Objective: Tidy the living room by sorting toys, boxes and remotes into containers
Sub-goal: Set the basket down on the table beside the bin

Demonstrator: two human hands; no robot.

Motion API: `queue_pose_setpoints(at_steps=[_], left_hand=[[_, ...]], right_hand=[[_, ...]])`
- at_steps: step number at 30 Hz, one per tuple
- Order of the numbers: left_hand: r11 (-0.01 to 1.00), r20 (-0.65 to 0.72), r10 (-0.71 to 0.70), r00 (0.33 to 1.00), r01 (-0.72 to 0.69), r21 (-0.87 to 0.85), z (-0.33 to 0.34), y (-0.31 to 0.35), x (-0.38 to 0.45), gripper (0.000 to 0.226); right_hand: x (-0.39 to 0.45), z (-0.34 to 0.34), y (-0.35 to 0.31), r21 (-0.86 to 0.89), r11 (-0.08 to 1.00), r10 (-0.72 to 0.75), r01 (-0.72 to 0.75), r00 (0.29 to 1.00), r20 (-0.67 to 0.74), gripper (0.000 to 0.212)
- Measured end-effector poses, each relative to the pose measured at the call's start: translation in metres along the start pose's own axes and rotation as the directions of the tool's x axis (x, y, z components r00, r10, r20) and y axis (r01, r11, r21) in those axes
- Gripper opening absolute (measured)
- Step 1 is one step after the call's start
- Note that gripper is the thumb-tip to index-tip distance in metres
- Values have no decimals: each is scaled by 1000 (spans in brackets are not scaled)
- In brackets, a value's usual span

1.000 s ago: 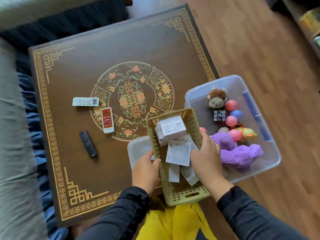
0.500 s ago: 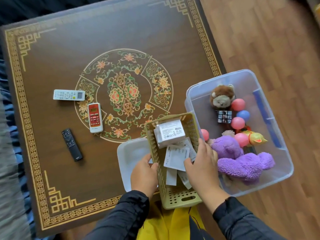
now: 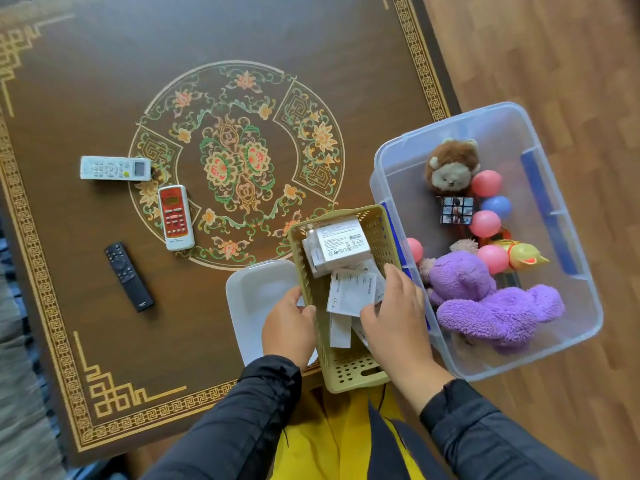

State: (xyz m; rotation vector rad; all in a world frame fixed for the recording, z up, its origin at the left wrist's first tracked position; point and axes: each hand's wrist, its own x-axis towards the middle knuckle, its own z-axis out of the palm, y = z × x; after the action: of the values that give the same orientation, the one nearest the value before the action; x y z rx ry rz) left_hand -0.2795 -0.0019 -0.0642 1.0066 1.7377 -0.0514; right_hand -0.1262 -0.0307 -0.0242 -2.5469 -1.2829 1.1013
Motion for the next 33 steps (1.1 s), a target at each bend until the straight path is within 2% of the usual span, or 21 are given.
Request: queue_pose_setpoints(at_steps=[12,17,22,24,27,31,33], left_hand=[[992,58,6,998,-13,122,4,-3,2,27],[981,50,68,996,-76,177,9,-5,2,21],[988,108,40,993,-55,144,6,-7,1,30],[993,69,10,998,-18,118,-3,-8,-2,38],[998,-68,6,998,-2,57,-27,-5,2,36],[998,-256,54,965,-62,-24,-60,2,5,30],[997,-298,70,952,-80,-22,-70,6,6,25]], right_hand=[[-5,9,6,-19,1000,-7,8,1000,29,69],[-6,14,9,-47,999,1,1,999,37,72],[-4,13,7,-73,997,-33,36,999,42,69],[-3,13,1,-122,990,-74,74,997,8,67],[3,11,-15,-166,970,-184,175,982,-39,64],[8,10,-41,-111,944,-310,311,950,27,57],[8,12,-56,-62,928,-364,367,930,59,56]])
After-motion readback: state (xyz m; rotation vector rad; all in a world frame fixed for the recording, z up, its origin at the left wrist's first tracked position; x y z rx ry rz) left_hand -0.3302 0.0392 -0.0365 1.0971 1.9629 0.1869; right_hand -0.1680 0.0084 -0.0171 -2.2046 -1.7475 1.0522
